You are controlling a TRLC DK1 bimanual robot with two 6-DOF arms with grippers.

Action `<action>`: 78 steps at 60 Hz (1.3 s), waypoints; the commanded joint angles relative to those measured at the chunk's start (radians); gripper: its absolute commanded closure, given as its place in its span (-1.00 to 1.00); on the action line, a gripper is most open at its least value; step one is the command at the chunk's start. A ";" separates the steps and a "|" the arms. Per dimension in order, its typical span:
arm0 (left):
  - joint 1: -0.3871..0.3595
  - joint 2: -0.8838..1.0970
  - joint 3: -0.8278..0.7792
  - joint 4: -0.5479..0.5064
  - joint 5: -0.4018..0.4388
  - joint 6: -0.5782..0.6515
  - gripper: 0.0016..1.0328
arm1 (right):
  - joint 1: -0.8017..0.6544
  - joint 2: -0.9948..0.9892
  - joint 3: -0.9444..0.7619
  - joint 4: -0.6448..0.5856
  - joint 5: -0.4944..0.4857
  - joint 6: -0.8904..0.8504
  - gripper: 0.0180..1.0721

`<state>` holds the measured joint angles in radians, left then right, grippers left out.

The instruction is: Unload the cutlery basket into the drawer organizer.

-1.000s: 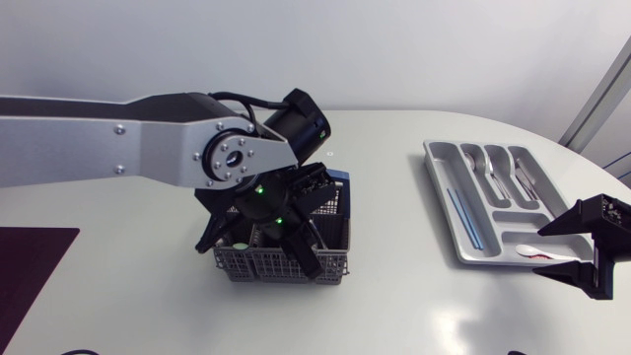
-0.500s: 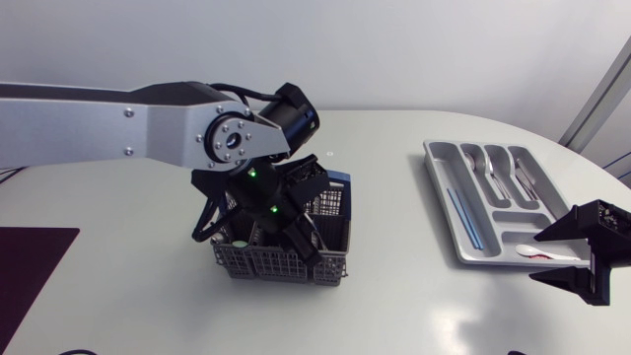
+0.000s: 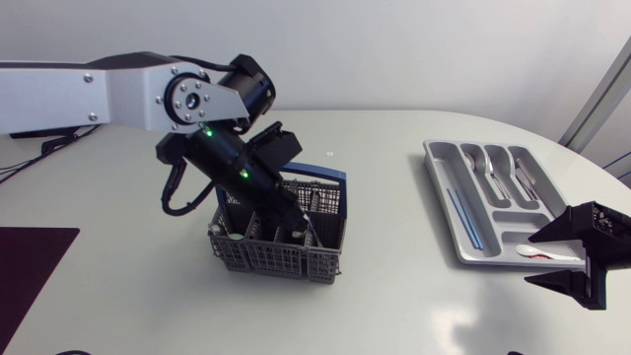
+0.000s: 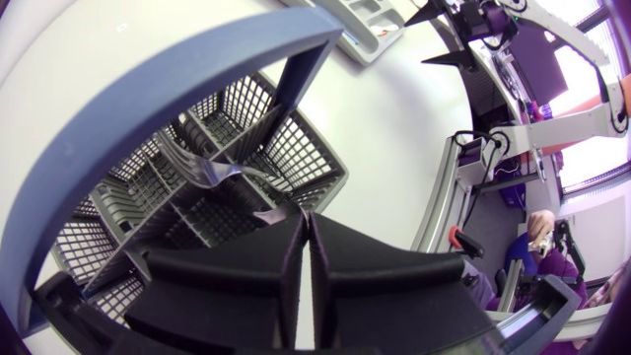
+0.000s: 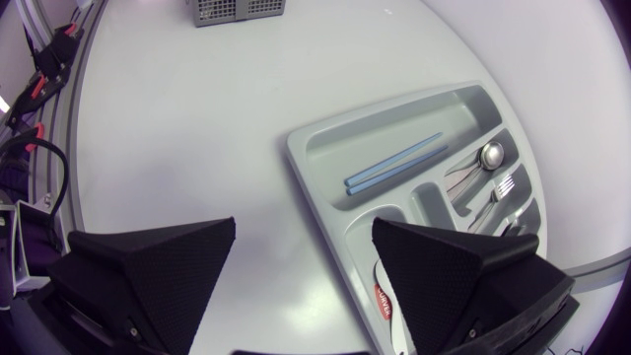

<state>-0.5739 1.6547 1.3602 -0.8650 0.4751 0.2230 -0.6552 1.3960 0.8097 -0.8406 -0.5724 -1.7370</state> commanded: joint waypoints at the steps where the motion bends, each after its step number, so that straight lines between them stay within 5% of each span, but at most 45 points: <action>1: 0.031 -0.056 0.073 -0.025 0.053 -0.011 0.93 | 0.014 -0.025 -0.026 -0.006 0.005 0.004 -0.90; 29: 0.057 -0.213 0.160 -0.118 0.115 -0.011 0.93 | 0.106 -0.143 -0.033 -0.048 -0.014 0.106 -0.90; 50: 0.022 -0.240 0.238 -0.312 0.109 0.036 0.93 | 0.220 -0.261 -0.015 -0.137 -0.162 0.232 -0.90; 78: -0.139 -0.128 0.191 -0.341 0.165 0.113 0.93 | 0.695 -0.506 -0.072 -0.089 -0.215 0.596 -0.90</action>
<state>-0.6937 1.4784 1.5696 -1.1923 0.6243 0.2970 -0.0296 0.9127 0.7654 -0.9573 -0.7822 -1.2530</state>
